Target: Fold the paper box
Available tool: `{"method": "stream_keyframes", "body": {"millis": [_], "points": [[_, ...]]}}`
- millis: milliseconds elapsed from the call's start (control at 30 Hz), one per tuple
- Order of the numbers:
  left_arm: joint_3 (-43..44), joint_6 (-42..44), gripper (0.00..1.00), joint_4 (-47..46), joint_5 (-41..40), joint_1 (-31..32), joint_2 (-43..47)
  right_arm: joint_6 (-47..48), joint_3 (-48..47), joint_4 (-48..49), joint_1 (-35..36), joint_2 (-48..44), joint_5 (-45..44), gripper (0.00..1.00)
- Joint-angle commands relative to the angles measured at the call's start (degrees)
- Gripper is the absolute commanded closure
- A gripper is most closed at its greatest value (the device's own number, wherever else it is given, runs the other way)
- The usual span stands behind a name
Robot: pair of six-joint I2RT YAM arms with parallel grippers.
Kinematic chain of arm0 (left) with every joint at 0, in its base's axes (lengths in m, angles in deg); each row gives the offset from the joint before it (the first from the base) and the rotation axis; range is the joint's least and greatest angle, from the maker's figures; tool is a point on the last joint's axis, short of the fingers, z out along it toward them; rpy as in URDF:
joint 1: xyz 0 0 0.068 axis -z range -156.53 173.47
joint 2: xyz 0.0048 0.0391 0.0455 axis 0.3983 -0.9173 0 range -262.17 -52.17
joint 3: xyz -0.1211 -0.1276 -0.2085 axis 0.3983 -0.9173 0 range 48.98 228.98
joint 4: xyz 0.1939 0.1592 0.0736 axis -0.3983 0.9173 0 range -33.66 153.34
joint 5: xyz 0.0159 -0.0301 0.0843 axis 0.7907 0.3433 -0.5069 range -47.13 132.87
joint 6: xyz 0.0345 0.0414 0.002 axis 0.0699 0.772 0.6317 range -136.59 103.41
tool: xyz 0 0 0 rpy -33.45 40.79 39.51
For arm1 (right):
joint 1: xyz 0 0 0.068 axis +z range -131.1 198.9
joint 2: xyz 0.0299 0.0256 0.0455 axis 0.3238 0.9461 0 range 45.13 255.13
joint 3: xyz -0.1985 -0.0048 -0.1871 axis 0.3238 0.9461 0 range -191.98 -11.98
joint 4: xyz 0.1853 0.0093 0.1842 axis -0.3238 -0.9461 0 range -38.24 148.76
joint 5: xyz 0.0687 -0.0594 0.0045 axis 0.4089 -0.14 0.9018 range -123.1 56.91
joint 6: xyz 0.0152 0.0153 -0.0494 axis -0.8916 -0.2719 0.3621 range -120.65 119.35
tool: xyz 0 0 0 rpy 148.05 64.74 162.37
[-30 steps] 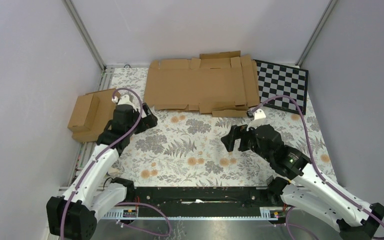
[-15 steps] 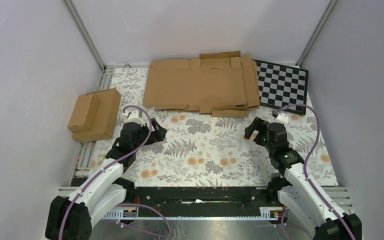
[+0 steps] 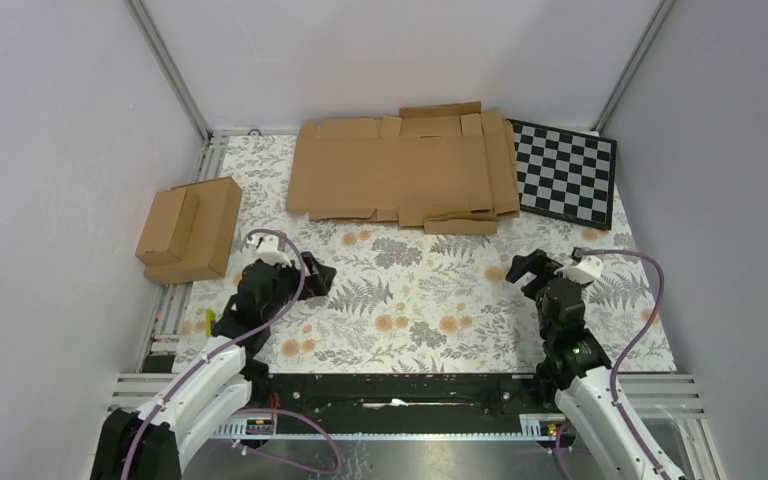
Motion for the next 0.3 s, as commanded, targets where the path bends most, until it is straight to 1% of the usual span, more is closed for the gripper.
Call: {"method": "stream_keyframes", "body": {"millis": [0, 267], "points": [[-0.86, 0.49, 0.01, -5.67, 1.42, 0.18, 0.93, -6.22, 2.42, 0.66, -0.23, 1.16, -9.4, 0.01], [-1.23, 0.05, 0.01, -6.14, 0.85, 0.18, 0.99, -4.21, 4.62, 3.42, -0.23, -1.33, -4.69, 0.01]]}}
